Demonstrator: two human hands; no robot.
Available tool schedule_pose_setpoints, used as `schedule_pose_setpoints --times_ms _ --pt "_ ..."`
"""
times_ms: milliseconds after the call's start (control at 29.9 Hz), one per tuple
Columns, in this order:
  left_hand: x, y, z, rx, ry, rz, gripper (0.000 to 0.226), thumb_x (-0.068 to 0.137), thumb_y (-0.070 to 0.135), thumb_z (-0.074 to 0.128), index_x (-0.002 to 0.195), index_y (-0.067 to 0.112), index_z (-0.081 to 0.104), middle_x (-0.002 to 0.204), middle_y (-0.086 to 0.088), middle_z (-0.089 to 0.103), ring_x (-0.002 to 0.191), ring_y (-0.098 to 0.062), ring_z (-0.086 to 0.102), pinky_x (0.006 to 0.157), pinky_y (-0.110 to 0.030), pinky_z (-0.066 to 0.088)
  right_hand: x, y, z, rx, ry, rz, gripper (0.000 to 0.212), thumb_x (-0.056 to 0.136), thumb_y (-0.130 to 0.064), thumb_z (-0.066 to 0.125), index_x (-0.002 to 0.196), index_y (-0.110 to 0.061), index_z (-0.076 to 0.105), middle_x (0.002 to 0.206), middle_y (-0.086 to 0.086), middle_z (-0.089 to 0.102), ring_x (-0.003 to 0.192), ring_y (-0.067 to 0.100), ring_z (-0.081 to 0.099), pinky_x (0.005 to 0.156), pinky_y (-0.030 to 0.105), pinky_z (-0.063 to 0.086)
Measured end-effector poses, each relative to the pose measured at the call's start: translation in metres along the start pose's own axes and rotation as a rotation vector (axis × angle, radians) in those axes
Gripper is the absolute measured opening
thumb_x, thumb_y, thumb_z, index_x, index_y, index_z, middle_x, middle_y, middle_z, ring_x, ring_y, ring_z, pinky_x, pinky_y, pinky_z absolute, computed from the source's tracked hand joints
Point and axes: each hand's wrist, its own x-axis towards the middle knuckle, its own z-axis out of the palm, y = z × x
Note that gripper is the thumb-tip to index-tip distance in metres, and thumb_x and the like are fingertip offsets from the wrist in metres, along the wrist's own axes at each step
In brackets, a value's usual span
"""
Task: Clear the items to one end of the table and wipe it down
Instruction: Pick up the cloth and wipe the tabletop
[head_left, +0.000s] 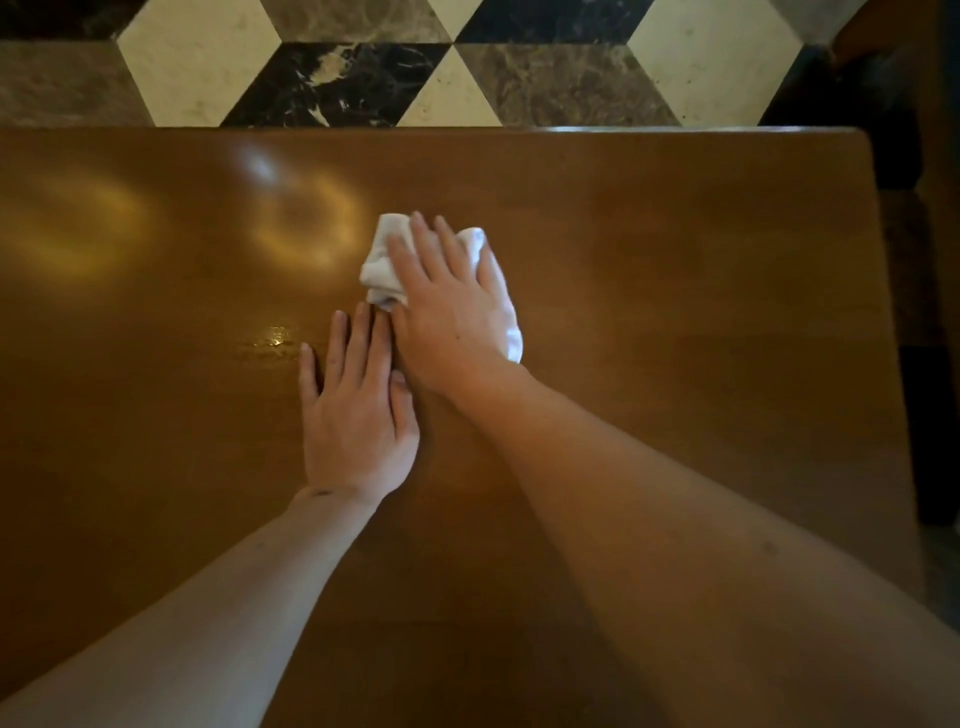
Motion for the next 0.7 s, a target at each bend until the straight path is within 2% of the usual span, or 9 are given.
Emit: schedule_pose_setpoints --times_ms 134,234,335,469,603,703 --pt "0.002 -0.001 -0.004 -0.005 -0.017 0.003 0.06 0.106 0.037 0.015 0.159 0.014 0.031 0.167 -0.008 0.028 0.157 -0.025 0.015 0.125 -0.057 0.011 -0.046 0.021 0.005 -0.042 0.04 -0.14 0.058 0.104 -0.044 0.033 0.159 -0.025 0.028 0.169 0.001 0.019 0.156 0.022 0.012 0.124 0.046 0.009" --pt "0.004 -0.001 -0.006 0.021 -0.033 -0.01 0.062 0.106 0.04 0.014 0.161 0.014 0.027 0.169 -0.007 0.023 0.158 -0.023 0.011 0.126 -0.054 0.009 -0.084 0.05 0.005 -0.028 0.05 -0.106 0.058 0.103 -0.044 0.04 0.158 -0.026 0.032 0.168 0.0 0.021 0.155 0.021 0.014 0.124 0.047 0.015" --pt "0.003 0.001 -0.006 0.031 -0.058 -0.022 0.063 0.106 0.043 0.014 0.162 0.016 0.023 0.171 -0.004 0.017 0.158 -0.02 0.006 0.126 -0.053 0.007 -0.115 0.093 -0.001 0.02 0.072 0.02 0.06 0.099 -0.041 0.044 0.156 -0.023 0.037 0.167 0.003 0.025 0.155 0.023 0.017 0.121 0.051 0.022" --pt "0.0 0.003 -0.008 0.062 -0.079 -0.018 0.064 0.106 0.044 0.015 0.163 0.017 0.019 0.172 -0.004 0.014 0.159 -0.021 0.004 0.126 -0.054 0.006 -0.164 0.165 -0.017 0.069 0.19 0.263 0.062 0.092 -0.033 0.046 0.151 -0.013 0.044 0.163 0.012 0.033 0.152 0.032 0.025 0.116 0.057 0.028" --pt "-0.002 0.006 -0.007 0.082 -0.075 -0.014 0.067 0.105 0.048 0.014 0.164 0.016 0.017 0.172 -0.006 0.013 0.159 -0.024 0.003 0.126 -0.055 0.006 -0.205 0.22 -0.027 0.105 0.271 0.55 0.063 0.097 -0.035 0.037 0.157 -0.018 0.031 0.166 0.01 0.025 0.155 0.03 0.017 0.12 0.057 0.021" --pt "-0.004 0.006 -0.008 0.077 -0.072 -0.019 0.066 0.106 0.048 0.016 0.163 0.016 0.019 0.172 -0.008 0.014 0.159 -0.025 0.004 0.126 -0.054 0.005 -0.214 0.218 -0.022 0.127 0.361 0.75 0.058 0.101 -0.035 0.037 0.157 -0.027 0.024 0.168 0.006 0.02 0.156 0.026 0.012 0.122 0.058 0.015"
